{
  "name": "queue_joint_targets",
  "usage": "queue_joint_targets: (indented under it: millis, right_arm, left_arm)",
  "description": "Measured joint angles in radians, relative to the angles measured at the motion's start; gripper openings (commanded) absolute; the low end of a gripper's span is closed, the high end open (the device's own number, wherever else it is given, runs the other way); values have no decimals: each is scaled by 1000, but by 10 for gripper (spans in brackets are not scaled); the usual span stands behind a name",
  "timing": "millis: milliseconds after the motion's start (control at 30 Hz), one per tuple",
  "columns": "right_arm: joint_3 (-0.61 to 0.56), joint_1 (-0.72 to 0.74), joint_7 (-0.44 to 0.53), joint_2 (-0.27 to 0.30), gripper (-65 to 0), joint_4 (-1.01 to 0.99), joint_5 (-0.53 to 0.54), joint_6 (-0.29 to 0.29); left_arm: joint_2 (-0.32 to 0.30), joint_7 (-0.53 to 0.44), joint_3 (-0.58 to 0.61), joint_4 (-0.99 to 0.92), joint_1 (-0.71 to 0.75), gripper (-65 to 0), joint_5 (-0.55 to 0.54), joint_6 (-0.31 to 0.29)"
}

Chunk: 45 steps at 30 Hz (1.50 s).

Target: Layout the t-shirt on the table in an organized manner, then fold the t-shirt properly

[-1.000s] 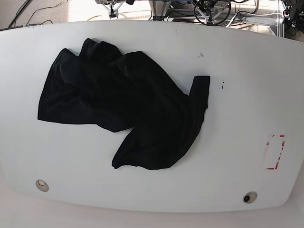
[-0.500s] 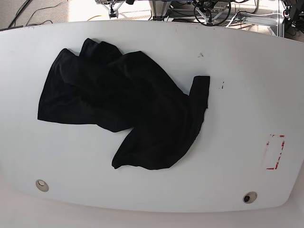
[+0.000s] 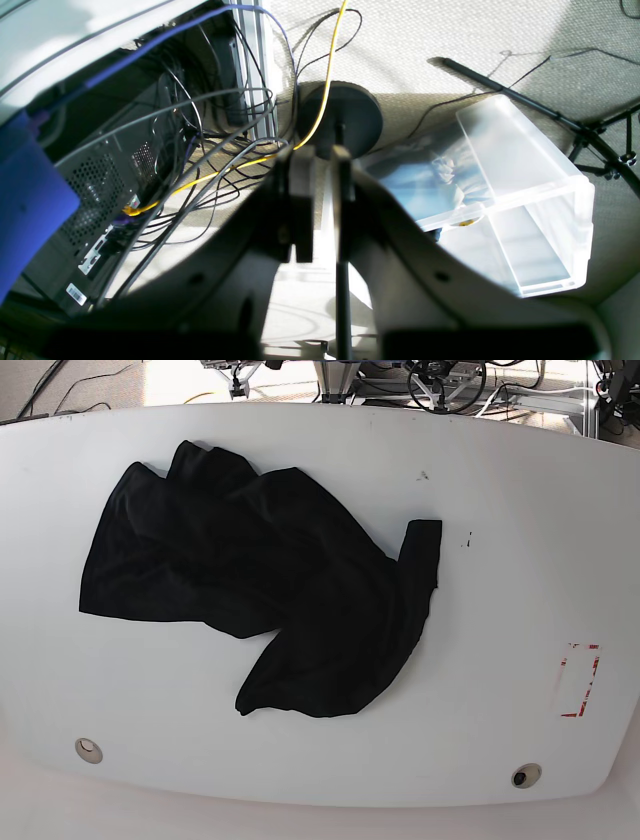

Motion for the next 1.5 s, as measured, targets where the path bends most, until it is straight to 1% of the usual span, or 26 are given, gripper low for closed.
queue_joint_targets:
  millis: [967,1100,1333,1500]
  right_arm:
    - [0,-7,-3,3,-597,16,0,0]
    - [0,-12,-3,10,-598,18,0,2]
    - [0,-35,2,40,-597,42,0,28]
    - [0,-78,1,59,-595,102,0,23]
  left_arm:
    - [-6,0,0,11,8,-647,0,0]
    - [-19,0,0,17,11,-647,0,0]
    - [-68,2,0,52,37,-650,-3,-3]
    - [-91,25,-2,107,66,-649,-4,6]
